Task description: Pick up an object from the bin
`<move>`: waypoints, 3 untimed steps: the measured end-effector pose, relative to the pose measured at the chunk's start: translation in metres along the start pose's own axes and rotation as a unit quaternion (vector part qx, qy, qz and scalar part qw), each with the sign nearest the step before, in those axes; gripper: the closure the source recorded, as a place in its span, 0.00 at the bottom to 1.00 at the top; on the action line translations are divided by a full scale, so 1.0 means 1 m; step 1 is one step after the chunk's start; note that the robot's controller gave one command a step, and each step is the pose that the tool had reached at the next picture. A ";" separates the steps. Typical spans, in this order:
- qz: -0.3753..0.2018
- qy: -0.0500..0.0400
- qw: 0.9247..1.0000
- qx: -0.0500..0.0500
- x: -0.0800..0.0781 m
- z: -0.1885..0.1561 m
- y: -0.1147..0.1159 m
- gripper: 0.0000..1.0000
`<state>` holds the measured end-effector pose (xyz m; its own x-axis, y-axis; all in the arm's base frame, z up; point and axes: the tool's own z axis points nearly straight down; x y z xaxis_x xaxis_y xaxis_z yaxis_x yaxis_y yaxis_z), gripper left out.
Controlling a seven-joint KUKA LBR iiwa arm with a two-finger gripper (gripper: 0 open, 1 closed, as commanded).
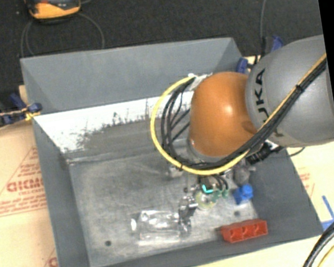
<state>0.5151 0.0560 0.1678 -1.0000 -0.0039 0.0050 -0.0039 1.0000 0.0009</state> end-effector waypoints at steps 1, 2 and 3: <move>0.056 -0.006 0.998 0.001 0.007 0.056 0.004 0.00; 0.056 -0.003 0.998 0.000 0.009 0.062 0.005 1.00; 0.057 -0.004 0.998 0.000 0.009 0.063 0.005 0.00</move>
Offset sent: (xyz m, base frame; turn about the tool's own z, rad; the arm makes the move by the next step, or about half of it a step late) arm -0.0169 0.0082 -0.0978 0.1443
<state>0.5057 0.0606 0.1050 -0.9939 0.1103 -0.0032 0.1103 0.9939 0.0011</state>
